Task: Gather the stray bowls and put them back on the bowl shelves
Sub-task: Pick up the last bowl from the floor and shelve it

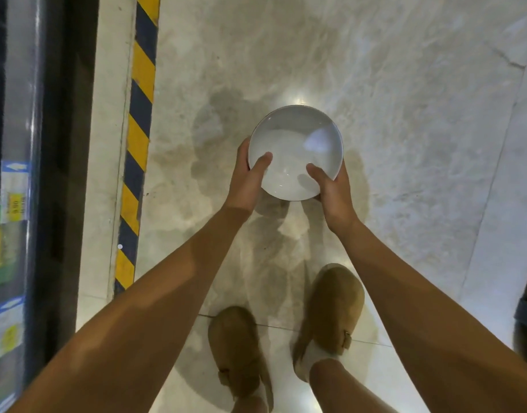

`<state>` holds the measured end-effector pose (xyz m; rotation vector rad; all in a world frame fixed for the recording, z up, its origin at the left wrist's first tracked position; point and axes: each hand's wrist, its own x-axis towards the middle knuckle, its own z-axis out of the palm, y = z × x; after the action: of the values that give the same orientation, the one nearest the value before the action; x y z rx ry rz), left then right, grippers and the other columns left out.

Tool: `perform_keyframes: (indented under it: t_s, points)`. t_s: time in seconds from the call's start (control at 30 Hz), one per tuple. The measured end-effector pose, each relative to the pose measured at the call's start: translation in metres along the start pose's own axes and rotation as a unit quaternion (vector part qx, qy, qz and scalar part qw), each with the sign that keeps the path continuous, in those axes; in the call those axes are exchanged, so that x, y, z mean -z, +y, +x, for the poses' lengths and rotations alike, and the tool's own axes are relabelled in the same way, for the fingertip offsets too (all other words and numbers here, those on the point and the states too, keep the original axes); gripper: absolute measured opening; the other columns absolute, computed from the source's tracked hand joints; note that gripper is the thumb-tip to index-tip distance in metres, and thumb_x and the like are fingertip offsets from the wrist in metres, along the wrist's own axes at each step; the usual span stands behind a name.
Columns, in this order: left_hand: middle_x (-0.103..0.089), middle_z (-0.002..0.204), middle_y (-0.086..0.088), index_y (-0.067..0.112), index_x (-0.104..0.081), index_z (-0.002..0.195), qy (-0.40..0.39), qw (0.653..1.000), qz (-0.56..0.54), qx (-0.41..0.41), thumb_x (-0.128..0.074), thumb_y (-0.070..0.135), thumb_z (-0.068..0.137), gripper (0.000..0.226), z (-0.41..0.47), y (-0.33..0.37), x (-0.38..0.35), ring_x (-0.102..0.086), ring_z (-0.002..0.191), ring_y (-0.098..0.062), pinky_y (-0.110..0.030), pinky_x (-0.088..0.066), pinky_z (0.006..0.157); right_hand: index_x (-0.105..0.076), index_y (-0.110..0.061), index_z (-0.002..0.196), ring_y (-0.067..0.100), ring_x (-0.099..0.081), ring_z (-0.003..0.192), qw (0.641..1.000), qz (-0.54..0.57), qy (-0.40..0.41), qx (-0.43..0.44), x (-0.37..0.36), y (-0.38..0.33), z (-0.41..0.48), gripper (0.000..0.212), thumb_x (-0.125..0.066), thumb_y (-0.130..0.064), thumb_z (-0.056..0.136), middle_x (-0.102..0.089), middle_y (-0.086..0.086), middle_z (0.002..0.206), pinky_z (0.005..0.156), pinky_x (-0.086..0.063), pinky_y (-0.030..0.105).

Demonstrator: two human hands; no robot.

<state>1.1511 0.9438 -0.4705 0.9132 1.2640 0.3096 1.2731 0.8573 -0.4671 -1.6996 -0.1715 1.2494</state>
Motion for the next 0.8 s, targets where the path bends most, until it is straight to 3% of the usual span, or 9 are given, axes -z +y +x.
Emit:
perform_keyframes:
  t_s: [0.27, 0.47, 0.6, 0.8]
  points:
    - [-0.051, 0.117, 0.011, 0.034, -0.034, 0.13, -0.023, 1.0, -0.006, 0.013, -0.048, 0.019, 0.096, 0.039, -0.051, 0.035, 0.002, -0.053, 0.105, -0.005, -0.034, -0.05, 0.093, -0.044, -0.023, 0.135, 0.019, -0.06, 0.114, 1.0, -0.026, 0.007, -0.007, 0.003, -0.036, -0.054, 0.057, -0.06, -0.027, 0.081, -0.06, 0.004, 0.126, 0.095, -0.051, 0.052]
    - [-0.05, 0.11, 0.02, 0.038, -0.032, 0.127, -0.025, 1.0, 0.016, 0.004, -0.046, 0.023, 0.097, 0.036, -0.138, 0.104, 0.009, -0.053, 0.098, 0.001, -0.015, -0.052, 0.072, -0.042, -0.022, 0.137, 0.015, -0.06, 0.113, 1.0, -0.014, -0.003, 0.003, -0.004, -0.107, -0.138, 0.057, -0.058, -0.027, 0.082, -0.058, 0.003, 0.128, 0.093, -0.054, 0.044]
    - [-0.049, 0.123, 0.007, 0.04, -0.034, 0.127, -0.023, 1.0, 0.006, -0.009, -0.051, 0.027, 0.095, 0.038, -0.212, 0.158, 0.019, -0.053, 0.103, -0.005, -0.022, -0.052, 0.08, -0.04, -0.024, 0.139, 0.017, -0.058, 0.116, 1.0, -0.004, 0.0, 0.007, -0.011, -0.163, -0.212, 0.06, -0.058, -0.032, 0.083, -0.057, 0.003, 0.131, 0.094, -0.053, 0.042]
    - [-0.05, 0.107, 0.024, 0.04, -0.036, 0.121, -0.002, 0.999, 0.006, -0.031, -0.047, 0.022, 0.097, 0.032, -0.341, 0.234, 0.036, -0.052, 0.097, 0.004, -0.02, -0.05, 0.079, -0.044, -0.024, 0.136, 0.017, -0.061, 0.113, 1.0, -0.002, -0.006, 0.013, -0.025, -0.242, -0.337, 0.058, -0.058, -0.034, 0.081, -0.06, 0.002, 0.127, 0.094, -0.053, 0.042]
